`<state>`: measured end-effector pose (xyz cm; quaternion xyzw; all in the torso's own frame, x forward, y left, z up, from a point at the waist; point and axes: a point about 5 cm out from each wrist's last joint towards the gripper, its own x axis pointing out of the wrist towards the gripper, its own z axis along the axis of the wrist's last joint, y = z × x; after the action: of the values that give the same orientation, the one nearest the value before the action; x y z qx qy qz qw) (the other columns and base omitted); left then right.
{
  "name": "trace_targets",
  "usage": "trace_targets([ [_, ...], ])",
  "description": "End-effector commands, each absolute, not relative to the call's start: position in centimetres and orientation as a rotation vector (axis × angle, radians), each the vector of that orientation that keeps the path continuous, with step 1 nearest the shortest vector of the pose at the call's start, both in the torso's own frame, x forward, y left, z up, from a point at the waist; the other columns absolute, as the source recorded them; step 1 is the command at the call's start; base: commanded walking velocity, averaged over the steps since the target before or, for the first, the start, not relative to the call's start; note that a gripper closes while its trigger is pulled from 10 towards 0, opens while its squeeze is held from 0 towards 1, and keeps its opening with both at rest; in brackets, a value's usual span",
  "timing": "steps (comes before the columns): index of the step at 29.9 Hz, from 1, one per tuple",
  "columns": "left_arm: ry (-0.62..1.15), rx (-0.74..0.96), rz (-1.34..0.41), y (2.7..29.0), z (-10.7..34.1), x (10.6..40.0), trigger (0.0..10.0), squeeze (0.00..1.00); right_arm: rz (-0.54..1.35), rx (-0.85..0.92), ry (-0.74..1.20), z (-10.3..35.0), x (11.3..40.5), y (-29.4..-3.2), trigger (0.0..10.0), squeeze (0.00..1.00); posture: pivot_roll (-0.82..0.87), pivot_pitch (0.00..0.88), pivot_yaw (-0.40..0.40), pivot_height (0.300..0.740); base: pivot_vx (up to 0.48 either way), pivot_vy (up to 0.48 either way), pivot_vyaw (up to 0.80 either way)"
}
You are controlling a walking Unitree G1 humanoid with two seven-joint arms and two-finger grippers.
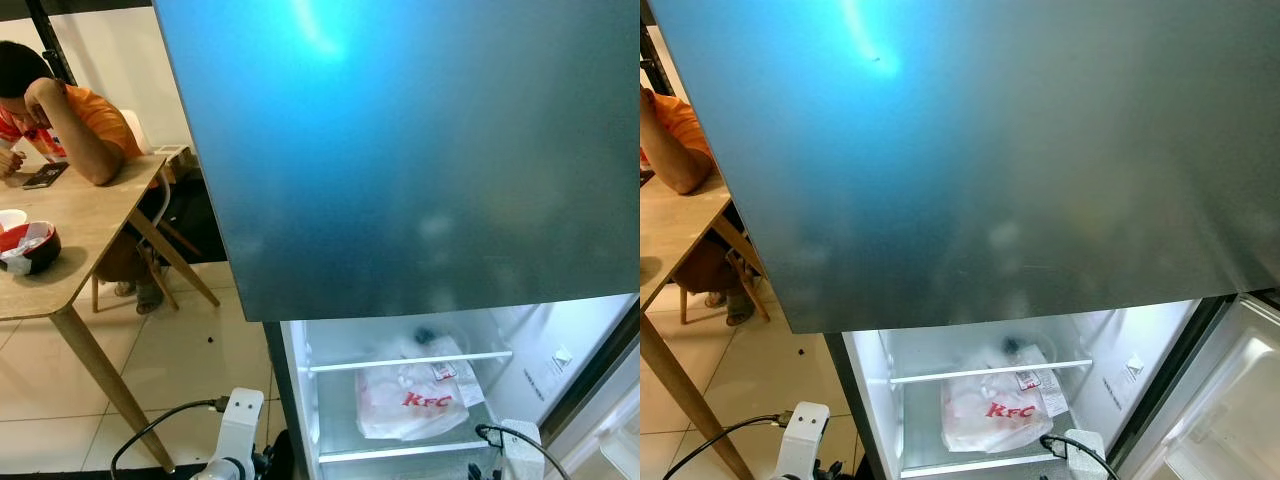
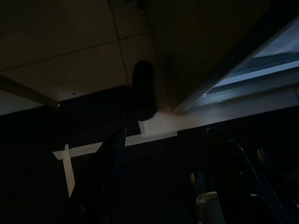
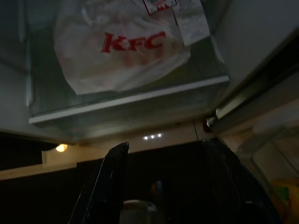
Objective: Restocking fridge
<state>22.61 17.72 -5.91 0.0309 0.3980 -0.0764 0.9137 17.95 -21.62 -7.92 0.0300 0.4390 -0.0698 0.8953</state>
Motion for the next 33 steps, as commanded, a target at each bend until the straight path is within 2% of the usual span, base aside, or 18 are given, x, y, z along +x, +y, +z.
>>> trace_targets([
  [1, 0.858, 0.072, -0.134, 18.6, -6.3, 21.9, 10.0, 0.00, -0.153, 0.073, 0.935, -8.2, 17.6, -21.5, 10.0, 0.00, -0.08, 0.000, 0.024, 0.740, 0.000, 0.000, 0.00],
  [26, 0.890, 0.115, -0.189, 18.1, -6.7, 21.5, 10.0, 0.00, -0.168, 0.084, 1.002, -9.0, 16.3, -20.7, 10.0, 0.00, -0.08, 0.001, 0.031, 0.740, 0.000, 0.000, 0.00],
  [33, 0.892, 0.118, -0.175, 18.1, -6.7, 21.4, 10.0, 0.00, -0.171, 0.082, 1.004, -9.0, 16.2, -20.9, 10.0, 0.00, -0.09, 0.002, 0.027, 0.740, 0.000, -0.480, 0.00],
])
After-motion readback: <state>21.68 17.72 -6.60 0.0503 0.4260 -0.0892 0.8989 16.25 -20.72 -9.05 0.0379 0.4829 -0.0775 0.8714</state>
